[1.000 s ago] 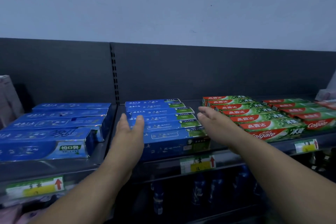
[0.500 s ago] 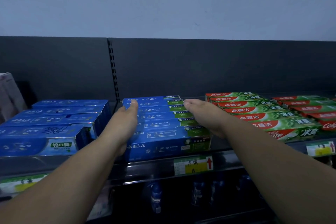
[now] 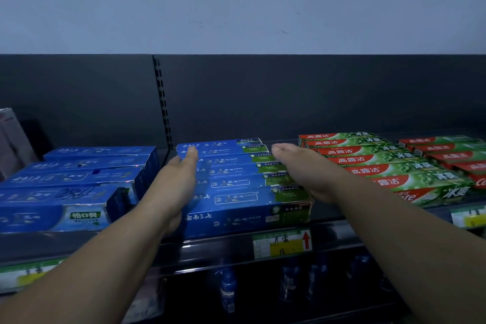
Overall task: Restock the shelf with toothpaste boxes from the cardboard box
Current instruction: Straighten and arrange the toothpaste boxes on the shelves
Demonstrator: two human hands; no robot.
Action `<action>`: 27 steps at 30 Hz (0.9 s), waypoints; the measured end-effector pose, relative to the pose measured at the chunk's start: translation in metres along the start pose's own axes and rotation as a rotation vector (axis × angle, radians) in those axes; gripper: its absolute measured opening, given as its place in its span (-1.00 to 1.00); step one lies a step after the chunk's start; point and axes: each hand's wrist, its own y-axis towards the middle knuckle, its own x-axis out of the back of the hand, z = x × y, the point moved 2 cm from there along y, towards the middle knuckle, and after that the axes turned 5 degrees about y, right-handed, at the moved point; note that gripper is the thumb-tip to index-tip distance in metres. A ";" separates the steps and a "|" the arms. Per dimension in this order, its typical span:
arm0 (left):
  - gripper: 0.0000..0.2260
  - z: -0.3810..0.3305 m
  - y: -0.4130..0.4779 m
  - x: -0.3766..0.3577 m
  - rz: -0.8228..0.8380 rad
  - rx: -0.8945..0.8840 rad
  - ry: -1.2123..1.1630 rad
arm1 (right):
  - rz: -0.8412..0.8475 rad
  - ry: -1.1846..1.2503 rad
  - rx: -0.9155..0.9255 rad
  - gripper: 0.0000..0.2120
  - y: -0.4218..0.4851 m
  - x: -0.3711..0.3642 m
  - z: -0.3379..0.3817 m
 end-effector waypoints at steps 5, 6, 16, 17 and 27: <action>-0.41 -0.005 0.020 0.005 -0.016 -0.124 0.370 | 0.005 -0.495 0.093 -0.48 0.018 -0.003 0.016; -0.38 -0.006 0.024 0.004 -0.018 -0.140 0.468 | 0.034 -0.587 0.109 -0.43 0.023 -0.004 0.018; -0.29 -0.003 0.044 -0.013 0.149 -0.114 0.516 | 0.123 -0.749 0.115 -0.17 0.049 -0.024 0.014; -0.29 -0.002 0.043 -0.013 0.151 -0.103 0.471 | 0.108 -0.740 0.121 -0.17 0.049 -0.024 0.014; -0.30 -0.004 0.031 -0.012 0.176 -0.117 0.341 | 0.061 -0.718 0.155 -0.16 0.042 -0.022 0.013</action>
